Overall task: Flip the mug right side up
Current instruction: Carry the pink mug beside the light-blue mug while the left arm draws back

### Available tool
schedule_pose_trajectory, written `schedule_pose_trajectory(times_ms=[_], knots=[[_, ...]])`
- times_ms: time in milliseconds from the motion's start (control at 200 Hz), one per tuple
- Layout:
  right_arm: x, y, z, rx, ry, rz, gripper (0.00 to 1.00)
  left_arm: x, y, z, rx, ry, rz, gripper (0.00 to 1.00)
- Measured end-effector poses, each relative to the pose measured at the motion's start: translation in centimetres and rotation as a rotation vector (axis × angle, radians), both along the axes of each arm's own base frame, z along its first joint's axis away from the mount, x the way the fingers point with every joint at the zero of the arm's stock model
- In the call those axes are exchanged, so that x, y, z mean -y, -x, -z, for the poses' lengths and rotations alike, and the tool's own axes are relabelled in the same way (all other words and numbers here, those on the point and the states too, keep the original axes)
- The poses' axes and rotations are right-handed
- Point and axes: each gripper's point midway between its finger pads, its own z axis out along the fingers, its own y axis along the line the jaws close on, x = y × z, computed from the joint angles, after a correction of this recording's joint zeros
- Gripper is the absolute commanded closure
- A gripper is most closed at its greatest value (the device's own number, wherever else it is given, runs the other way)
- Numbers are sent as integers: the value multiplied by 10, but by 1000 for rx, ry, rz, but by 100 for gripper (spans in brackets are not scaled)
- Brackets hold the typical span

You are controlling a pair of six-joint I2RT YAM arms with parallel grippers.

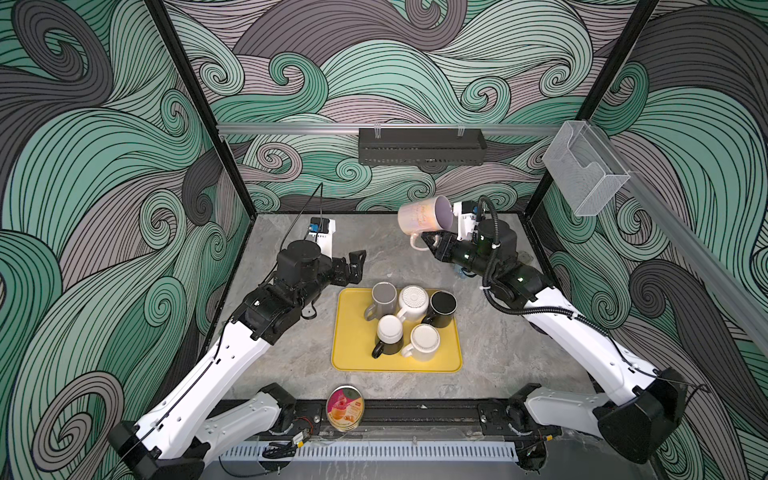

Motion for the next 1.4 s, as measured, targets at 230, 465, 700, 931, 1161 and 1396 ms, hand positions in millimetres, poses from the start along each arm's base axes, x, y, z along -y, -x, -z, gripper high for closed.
schedule_pose_trajectory(times_ms=[230, 465, 700, 931, 1161, 1396], knots=[[35, -11, 28, -72, 245, 148, 100, -9, -5, 44, -72, -122, -40, 2], [27, -36, 40, -124, 380, 137, 100, -4, -4, 55, -101, -114, -16, 2], [24, -55, 84, -236, 540, 124, 100, -1, -4, 56, -117, -83, -5, 2], [26, -76, 105, -279, 651, 156, 100, 3, -3, 80, -163, -40, 8, 1], [31, -85, 128, -316, 725, 177, 100, 4, 0, 94, -196, -28, 15, 1], [35, -91, 153, -366, 753, 175, 100, 8, 0, 92, -191, -9, 29, 1]])
